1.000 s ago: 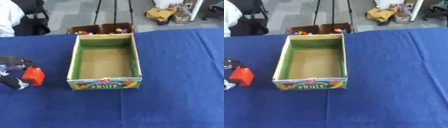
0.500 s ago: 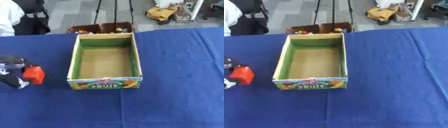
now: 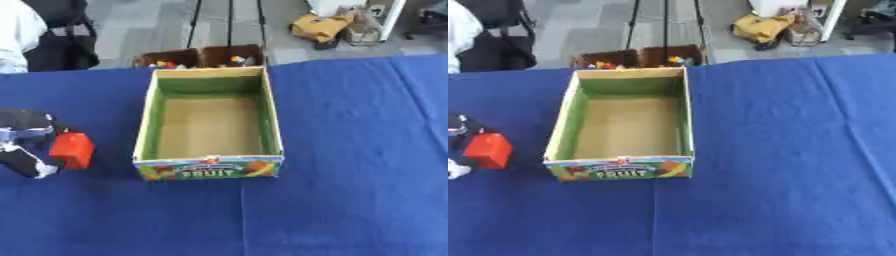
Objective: Pick up objects on the table and place them in the box.
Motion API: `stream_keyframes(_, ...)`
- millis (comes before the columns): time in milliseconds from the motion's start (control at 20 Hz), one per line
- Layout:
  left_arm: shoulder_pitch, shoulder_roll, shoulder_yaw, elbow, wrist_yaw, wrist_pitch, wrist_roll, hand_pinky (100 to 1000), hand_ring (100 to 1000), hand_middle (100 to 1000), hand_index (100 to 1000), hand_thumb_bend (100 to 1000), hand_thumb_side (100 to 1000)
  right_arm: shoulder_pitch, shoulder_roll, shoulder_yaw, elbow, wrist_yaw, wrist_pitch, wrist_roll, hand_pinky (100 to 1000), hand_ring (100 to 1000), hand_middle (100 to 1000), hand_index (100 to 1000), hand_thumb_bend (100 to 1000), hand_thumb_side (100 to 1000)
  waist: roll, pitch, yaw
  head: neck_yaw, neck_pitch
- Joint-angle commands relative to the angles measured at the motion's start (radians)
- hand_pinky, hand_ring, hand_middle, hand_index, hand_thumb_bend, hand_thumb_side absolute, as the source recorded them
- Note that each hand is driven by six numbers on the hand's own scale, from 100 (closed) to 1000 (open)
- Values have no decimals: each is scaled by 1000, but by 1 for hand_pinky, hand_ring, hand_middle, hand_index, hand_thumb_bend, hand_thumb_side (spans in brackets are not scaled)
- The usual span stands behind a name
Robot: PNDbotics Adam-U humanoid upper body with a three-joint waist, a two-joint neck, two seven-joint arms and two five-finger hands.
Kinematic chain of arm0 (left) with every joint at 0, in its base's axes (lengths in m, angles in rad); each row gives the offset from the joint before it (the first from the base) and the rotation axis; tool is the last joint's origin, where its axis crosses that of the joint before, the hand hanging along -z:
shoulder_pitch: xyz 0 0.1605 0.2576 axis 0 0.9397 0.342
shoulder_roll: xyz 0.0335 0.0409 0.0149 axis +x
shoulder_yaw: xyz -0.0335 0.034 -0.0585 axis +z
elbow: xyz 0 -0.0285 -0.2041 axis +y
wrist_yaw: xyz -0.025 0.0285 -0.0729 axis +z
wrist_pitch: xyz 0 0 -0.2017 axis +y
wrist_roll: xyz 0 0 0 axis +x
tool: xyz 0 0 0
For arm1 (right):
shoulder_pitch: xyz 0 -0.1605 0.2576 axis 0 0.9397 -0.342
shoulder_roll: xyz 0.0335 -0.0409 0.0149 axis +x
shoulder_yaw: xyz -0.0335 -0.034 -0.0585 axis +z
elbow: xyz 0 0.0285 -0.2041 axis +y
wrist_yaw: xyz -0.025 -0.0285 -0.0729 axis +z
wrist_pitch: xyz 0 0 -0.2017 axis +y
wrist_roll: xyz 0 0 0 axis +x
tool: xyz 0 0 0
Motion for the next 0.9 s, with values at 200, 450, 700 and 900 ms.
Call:
stream_keyframes(200, -22, 15, 19, -15, -15, 28, 53, 325, 478, 538, 699, 100, 352, -4, -13, -7, -20, -5, 2, 4, 626, 747, 496, 681, 100, 1000, 5, -11, -1, 1, -7)
stream_keyframes(450, -24, 14, 27, -23, 6, 62, 77, 276, 446, 503, 663, 100, 389, -2, -11, -7, -20, -7, 4, 6, 626, 747, 496, 679, 100, 1000, 7, -17, -2, 1, -7)
stream_keyframes(700, -26, 14, 36, -47, 62, 82, 63, 259, 434, 499, 662, 100, 406, -1, -9, -9, -20, -10, 6, 5, 626, 748, 496, 679, 100, 1000, 6, -24, -1, 0, -6)
stream_keyframes(900, -42, 20, 48, -101, 121, 99, 32, 245, 427, 494, 660, 100, 368, 2, -8, -9, -20, -12, 10, 3, 625, 747, 498, 679, 100, 1000, 6, -35, 3, -3, 1)
